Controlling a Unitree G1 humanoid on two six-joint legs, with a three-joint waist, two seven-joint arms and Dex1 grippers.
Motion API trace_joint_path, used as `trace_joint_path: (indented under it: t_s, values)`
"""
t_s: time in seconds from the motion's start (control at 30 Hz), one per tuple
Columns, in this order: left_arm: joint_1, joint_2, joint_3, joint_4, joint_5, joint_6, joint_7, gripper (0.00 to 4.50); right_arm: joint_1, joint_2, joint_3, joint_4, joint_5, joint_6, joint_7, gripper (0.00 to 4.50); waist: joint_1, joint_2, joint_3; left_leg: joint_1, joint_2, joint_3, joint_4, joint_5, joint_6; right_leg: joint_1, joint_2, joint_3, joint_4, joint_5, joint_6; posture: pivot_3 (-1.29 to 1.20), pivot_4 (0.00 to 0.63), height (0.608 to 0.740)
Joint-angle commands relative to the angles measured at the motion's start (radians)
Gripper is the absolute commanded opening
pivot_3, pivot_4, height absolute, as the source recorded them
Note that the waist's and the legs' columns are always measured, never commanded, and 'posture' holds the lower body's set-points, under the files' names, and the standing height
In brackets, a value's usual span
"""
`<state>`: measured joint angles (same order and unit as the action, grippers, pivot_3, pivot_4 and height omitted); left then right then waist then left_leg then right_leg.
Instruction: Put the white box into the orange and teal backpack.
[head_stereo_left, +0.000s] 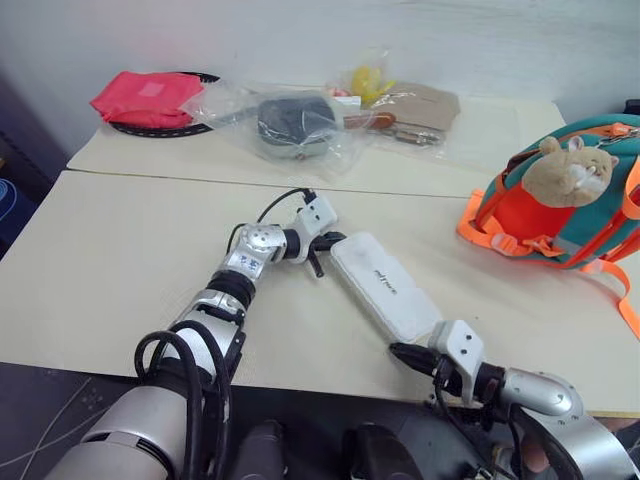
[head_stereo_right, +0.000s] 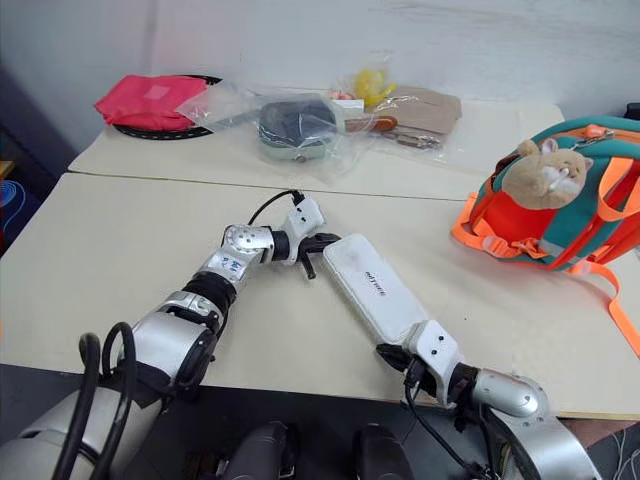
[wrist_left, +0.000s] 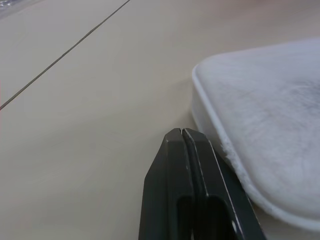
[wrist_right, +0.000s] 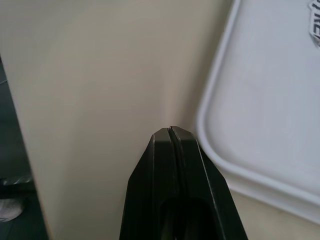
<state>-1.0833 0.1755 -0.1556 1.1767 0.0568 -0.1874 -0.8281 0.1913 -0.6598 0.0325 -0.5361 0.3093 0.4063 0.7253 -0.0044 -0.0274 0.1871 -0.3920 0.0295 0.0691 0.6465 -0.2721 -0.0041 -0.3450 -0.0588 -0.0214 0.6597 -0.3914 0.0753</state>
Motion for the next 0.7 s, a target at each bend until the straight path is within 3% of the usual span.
trace_joint_path:
  t_s: [0.03, 0.27, 0.43, 0.57, 0.7]
  values:
    - [0.056, 0.052, 0.010, -0.107, -0.035, -0.007, -0.167, 0.04, -0.059, -0.057, -0.061, 0.043, -0.002, 0.007, 0.028, 0.00, -0.004, 0.000, 0.000, 0.000, 0.000, 0.000, 0.000, 0.000, 0.000, 0.000, 0.000, 0.000, 0.000, 0.000, 0.000, 0.00, 0.150, 0.740]
    - [0.282, 0.154, -0.006, -0.492, -0.059, 0.135, -0.251, 0.04, -0.134, -0.215, -0.092, 0.160, 0.081, 0.066, 0.233, 0.00, 0.001, 0.001, 0.000, 0.000, 0.000, -0.002, 0.000, 0.000, 0.000, 0.001, 0.000, 0.000, 0.000, 0.000, 0.000, 0.00, 0.150, 0.740]
    - [0.396, 0.181, 0.047, -0.741, -0.089, 0.288, -0.136, 0.04, -0.123, -0.299, -0.224, 0.273, 0.124, 0.049, 0.328, 0.00, 0.004, 0.001, 0.000, 0.001, 0.000, -0.002, 0.002, -0.002, 0.004, 0.003, -0.001, 0.000, -0.001, 0.000, 0.000, 0.00, 0.150, 0.740]
    - [0.402, 0.167, 0.081, -0.794, -0.091, 0.366, -0.024, 0.04, -0.135, -0.331, -0.288, 0.402, 0.061, -0.002, 0.299, 0.00, 0.003, 0.001, 0.000, 0.001, -0.001, -0.003, 0.002, -0.004, 0.007, 0.004, -0.002, -0.001, -0.001, 0.000, 0.000, 0.00, 0.150, 0.740]
    - [0.328, 0.116, 0.086, -0.721, -0.090, 0.381, 0.052, 0.04, -0.195, -0.304, -0.265, 0.489, 0.006, -0.033, 0.243, 0.00, 0.003, 0.001, 0.000, 0.001, 0.000, -0.002, 0.002, -0.002, 0.004, 0.004, -0.001, -0.001, -0.001, 0.000, 0.000, 0.00, 0.150, 0.740]
